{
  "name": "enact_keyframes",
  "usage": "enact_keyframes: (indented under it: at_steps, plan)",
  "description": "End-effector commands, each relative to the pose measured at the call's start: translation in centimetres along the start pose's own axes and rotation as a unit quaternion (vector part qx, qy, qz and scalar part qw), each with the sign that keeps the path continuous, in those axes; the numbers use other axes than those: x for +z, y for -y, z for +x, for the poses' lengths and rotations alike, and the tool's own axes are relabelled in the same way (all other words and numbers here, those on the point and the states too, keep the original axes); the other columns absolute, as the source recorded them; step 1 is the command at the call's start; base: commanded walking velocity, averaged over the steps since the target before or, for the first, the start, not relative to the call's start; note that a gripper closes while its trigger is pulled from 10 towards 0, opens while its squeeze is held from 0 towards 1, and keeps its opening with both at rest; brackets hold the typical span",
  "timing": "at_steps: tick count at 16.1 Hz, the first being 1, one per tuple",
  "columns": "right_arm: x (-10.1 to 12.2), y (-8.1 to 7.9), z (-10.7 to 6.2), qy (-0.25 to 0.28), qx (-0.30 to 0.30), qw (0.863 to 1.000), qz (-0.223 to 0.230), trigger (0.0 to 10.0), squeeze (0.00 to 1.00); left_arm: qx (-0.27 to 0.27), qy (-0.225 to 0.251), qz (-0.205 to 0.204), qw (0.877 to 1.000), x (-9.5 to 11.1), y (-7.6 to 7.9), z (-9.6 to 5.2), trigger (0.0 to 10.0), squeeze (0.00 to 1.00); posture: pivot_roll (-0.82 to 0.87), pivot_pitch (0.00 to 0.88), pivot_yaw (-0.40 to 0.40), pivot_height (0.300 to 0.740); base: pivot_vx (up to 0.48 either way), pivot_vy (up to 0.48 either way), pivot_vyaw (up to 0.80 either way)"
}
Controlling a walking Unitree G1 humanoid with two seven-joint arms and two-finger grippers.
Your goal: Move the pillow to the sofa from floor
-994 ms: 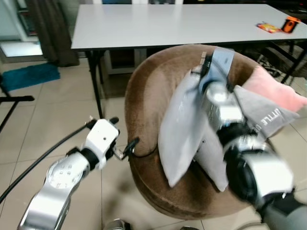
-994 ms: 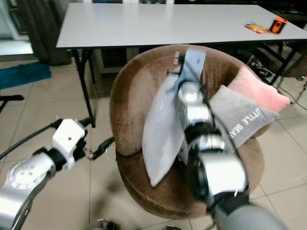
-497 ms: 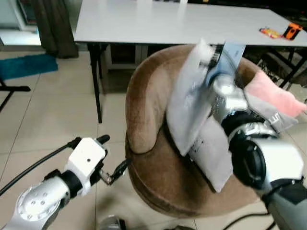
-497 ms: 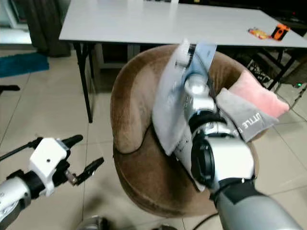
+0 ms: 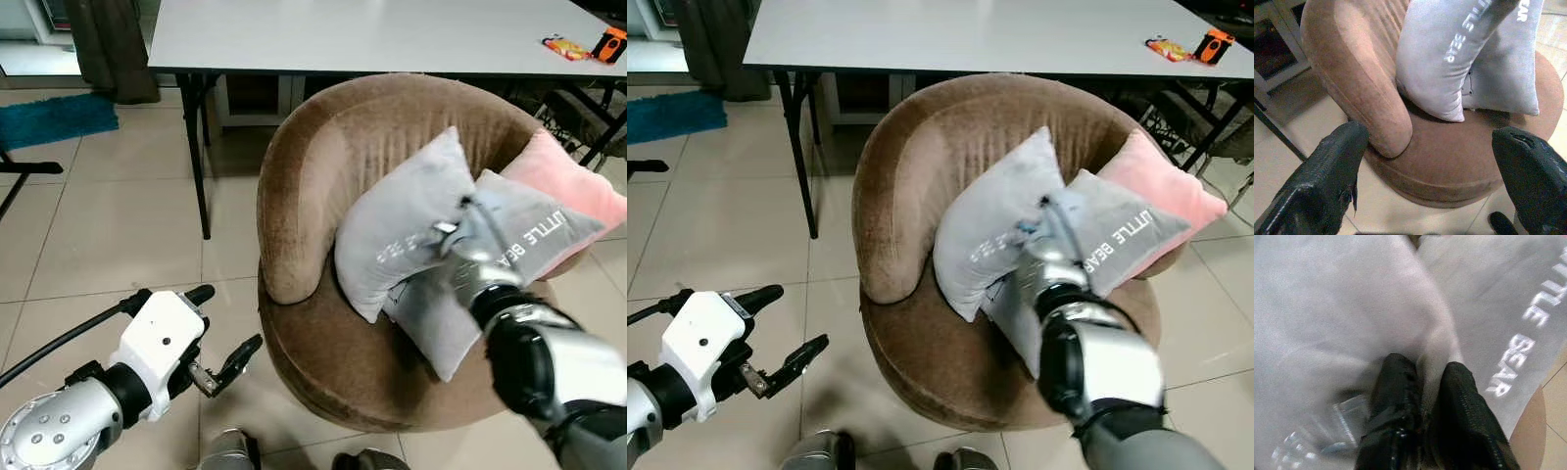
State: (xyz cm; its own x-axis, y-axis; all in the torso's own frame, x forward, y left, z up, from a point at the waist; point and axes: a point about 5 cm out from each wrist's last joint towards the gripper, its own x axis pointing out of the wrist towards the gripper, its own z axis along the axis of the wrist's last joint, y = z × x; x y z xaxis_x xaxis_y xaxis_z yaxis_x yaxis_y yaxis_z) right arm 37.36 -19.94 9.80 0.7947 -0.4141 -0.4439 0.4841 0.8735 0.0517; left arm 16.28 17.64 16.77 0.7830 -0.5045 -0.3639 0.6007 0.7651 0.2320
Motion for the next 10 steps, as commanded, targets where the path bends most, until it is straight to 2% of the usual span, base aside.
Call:
enact_keyframes:
  at_steps: [1, 2, 4, 7, 10]
  plan:
    - [2.0, 1.4, 0.4, 0.024, -0.033, 0.999, 0.027, 10.0, 1.0, -0.003, 0.001, 0.002, 1.0, 0.4, 0.1, -0.1, 10.0, 0.0, 0.11, 0.144, -0.086, 0.74, 0.0, 0.0, 0.0]
    - [2.3, 1.8, 0.5, 0.027, -0.039, 0.998, 0.033, 10.0, 1.0, -0.004, 0.001, 0.002, 1.0, 0.5, 0.1, 0.0, 10.0, 0.0, 0.11, 0.144, -0.086, 0.74, 0.0, 0.0, 0.0]
    - [4.6, 3.0, 0.7, 0.056, -0.04, 0.997, 0.044, 10.0, 1.0, -0.003, 0.005, 0.003, 1.0, 0.7, 0.0, 0.3, 10.0, 0.0, 0.11, 0.128, -0.083, 0.74, 0.0, 0.0, 0.0]
    - [7.0, 3.9, 0.9, 0.092, 0.002, 0.994, 0.055, 10.0, 1.0, -0.001, 0.01, 0.005, 1.0, 0.7, -0.5, 0.8, 10.0, 0.0, 0.08, 0.089, -0.081, 0.74, 0.0, 0.0, 0.0]
    - [9.0, 5.8, 0.9, 0.128, 0.004, 0.99, 0.061, 10.0, 1.0, 0.001, 0.029, 0.003, 1.0, 0.8, -1.0, 2.5, 10.0, 0.0, 0.05, 0.014, -0.073, 0.74, 0.0, 0.0, 0.0]
